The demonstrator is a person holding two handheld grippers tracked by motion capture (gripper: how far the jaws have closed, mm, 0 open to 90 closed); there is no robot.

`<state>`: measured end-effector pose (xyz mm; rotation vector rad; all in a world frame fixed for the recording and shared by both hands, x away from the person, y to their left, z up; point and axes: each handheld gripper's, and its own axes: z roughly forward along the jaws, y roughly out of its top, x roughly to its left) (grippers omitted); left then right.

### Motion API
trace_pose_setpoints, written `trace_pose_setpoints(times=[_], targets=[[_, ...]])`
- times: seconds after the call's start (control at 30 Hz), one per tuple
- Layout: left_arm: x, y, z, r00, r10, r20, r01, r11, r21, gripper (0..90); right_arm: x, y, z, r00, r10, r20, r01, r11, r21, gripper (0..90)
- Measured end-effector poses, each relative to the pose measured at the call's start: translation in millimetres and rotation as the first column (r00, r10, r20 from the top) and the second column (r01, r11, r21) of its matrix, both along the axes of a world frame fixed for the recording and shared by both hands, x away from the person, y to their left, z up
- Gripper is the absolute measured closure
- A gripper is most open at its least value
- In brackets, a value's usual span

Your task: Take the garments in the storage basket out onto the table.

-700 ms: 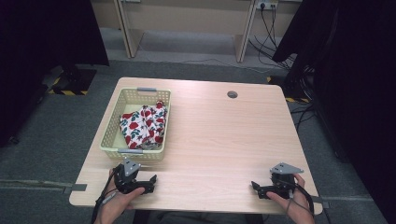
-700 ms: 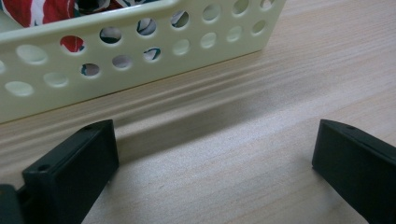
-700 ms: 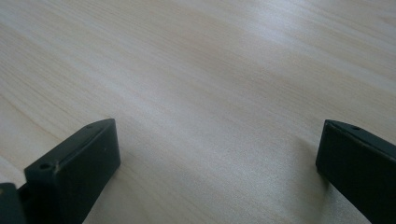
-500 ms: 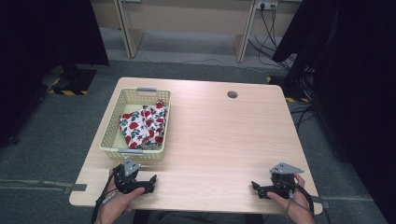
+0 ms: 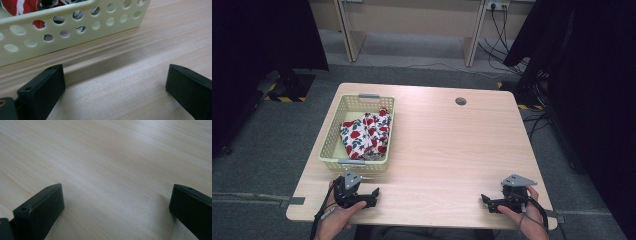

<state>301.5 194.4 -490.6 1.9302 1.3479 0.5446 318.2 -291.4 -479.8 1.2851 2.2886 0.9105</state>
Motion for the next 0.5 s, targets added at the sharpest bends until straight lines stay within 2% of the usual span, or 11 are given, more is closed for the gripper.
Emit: trace_pose_setpoints(times=[0.2,0.5], targets=[[-5.1,0.7,9.2,0.9995,-0.009,0.031,0.009,1.0000,0.004,2.7,0.1,-0.1,0.0,1.0000,0.002,0.000,-0.002,1.000,0.000,0.1],[-14.8,-2.9,26.6,0.9989,-0.034,0.034,0.035,0.9990,-0.029,1.4,0.2,-0.1,0.0,1.0000,0.005,0.000,-0.005,1.000,0.000,0.1]])
